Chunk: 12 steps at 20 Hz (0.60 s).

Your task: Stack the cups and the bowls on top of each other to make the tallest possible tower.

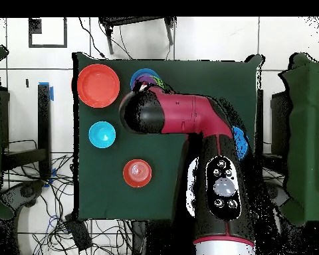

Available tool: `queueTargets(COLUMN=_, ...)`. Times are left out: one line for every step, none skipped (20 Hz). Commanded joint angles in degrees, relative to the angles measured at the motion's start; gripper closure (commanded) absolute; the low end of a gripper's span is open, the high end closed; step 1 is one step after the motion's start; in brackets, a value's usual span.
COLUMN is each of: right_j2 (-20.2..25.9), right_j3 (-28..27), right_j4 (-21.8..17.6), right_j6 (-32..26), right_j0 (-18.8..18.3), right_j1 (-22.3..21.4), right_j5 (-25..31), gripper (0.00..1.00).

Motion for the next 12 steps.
queueTargets(right_j2=4.61, right_j3=-1.24, right_j4=-5.95, right_j6=-9.03, right_j0=0.77, right_j1=1.77, right_j5=6.35, gripper=1.0)
queueTargets(right_j2=4.64, right_j3=-1.4, right_j4=-5.97, right_j6=-9.02, right_j0=0.81, right_j1=1.97, right_j5=6.36, gripper=1.0)
queueTargets(right_j2=4.71, right_j3=-1.58, right_j4=-5.96, right_j6=-9.11, right_j0=0.76, right_j1=2.2, right_j5=6.46, gripper=1.0)
queueTargets(right_j2=4.81, right_j3=-1.69, right_j4=-5.95, right_j6=-9.21, right_j0=0.73, right_j1=2.32, right_j5=6.43, gripper=1.0)
queueTargets(right_j2=5.01, right_j3=-1.73, right_j4=-5.85, right_j6=-9.37, right_j0=0.53, right_j1=2.44, right_j5=6.47, gripper=1.0)
queueTargets(right_j2=5.29, right_j3=-1.74, right_j4=-5.67, right_j6=-9.65, right_j0=0.29, right_j1=2.51, right_j5=6.64, gripper=1.0)
queueTargets(right_j2=5.33, right_j3=-1.85, right_j4=-5.66, right_j6=-9.78, right_j0=0.25, right_j1=2.57, right_j5=6.78, gripper=1.0)
queueTargets(right_j2=5.38, right_j3=-1.91, right_j4=-5.61, right_j6=-9.8, right_j0=0.21, right_j1=2.6, right_j5=6.72, gripper=1.0)
queueTargets(right_j2=5.34, right_j3=-2.03, right_j4=-5.64, right_j6=-9.86, right_j0=0.22, right_j1=2.66, right_j5=6.82, gripper=1.0)
queueTargets(right_j2=5.28, right_j3=-2.1, right_j4=-5.69, right_j6=-9.83, right_j0=0.28, right_j1=2.71, right_j5=6.75, gripper=1.0)
queueTargets(right_j2=5.2, right_j3=-2.2, right_j4=-5.74, right_j6=-9.84, right_j0=0.32, right_j1=2.76, right_j5=6.81, gripper=1.0)
queueTargets(right_j2=5.2, right_j3=-2.24, right_j4=-5.79, right_j6=-9.92, right_j0=0.31, right_j1=2.79, right_j5=6.78, gripper=1.0)
